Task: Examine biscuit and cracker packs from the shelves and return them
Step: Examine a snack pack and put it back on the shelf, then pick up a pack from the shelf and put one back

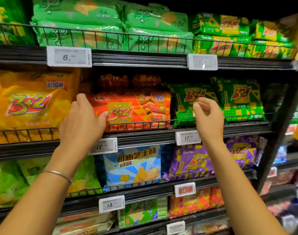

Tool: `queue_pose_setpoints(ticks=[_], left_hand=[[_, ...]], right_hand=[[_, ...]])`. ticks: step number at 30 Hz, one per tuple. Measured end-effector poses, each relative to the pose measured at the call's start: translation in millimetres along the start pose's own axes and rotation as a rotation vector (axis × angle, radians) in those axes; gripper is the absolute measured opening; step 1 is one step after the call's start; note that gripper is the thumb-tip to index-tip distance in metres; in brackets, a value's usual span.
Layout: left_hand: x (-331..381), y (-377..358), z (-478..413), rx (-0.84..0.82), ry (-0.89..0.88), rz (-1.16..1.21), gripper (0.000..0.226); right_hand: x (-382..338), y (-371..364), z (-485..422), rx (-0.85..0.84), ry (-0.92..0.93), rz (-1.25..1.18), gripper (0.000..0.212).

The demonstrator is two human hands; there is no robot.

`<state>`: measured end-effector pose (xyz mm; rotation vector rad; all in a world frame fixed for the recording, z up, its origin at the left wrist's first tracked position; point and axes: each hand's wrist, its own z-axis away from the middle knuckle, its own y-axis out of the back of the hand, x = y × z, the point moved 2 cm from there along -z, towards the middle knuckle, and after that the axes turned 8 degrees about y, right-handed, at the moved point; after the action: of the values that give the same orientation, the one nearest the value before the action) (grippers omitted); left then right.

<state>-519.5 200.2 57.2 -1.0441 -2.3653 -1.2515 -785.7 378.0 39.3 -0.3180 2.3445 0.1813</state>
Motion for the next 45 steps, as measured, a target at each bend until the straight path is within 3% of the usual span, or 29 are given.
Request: queue_pose_setpoints(ticks=[3,5,7,10,12,14,18,21,25,30,33,36,40,45], left_hand=[[17,-3,25,0.112,-0.082,0.043,0.083],[41,-4,44,0.208,-0.22,0.062,0.077],[75,-13,56,0.174,-0.364,0.199,0.063],[137,-41,69,-0.224,-0.445,0.487,0.048],[176,-65,70,-0.521,-0.356,0.471,0.058],[206,-87,62,-0.666,-0.197,0.388,0.071],[236,-111,39,-0.544,0.055,0.237,0.083],[242,-127,38,-0.519,0.079,0.056,0.086],[249,-139,44,-0.414,0.056,-0.002,0.052],[265,-131,49,-0.149,0.135,0.286,0.041],[280,-122,50,0.014,0.039,0.451,0.056],[285,-120,51,0.047,0.034,0.489,0.058],[273,-114,57,0.089,0.219,0.865,0.043],[254,-100,72,0.13,0.357,1.234,0.042]], right_hand=[[21,28,-7,0.055,-0.057,0.003,0.025],[35,44,-19,0.086,-0.113,-0.024,0.021],[45,57,-35,0.099,-0.2,-0.075,0.025],[55,70,-60,0.086,-0.267,-0.141,0.036],[61,77,-73,0.057,-0.266,-0.162,0.042],[67,85,-84,0.029,-0.258,-0.156,0.049],[77,93,-101,-0.156,-0.252,-0.075,0.058],[88,98,-104,-0.292,-0.129,0.085,0.066],[101,103,-106,-0.329,0.01,0.154,0.06],[110,106,-110,-0.392,0.038,0.131,0.048],[111,108,-112,-0.386,0.045,0.087,0.044],[112,112,-114,-0.349,0.001,-0.089,0.041],[116,119,-115,-0.332,-0.094,-0.298,0.032],[117,122,-110,-0.382,-0.182,-0.461,0.03]])
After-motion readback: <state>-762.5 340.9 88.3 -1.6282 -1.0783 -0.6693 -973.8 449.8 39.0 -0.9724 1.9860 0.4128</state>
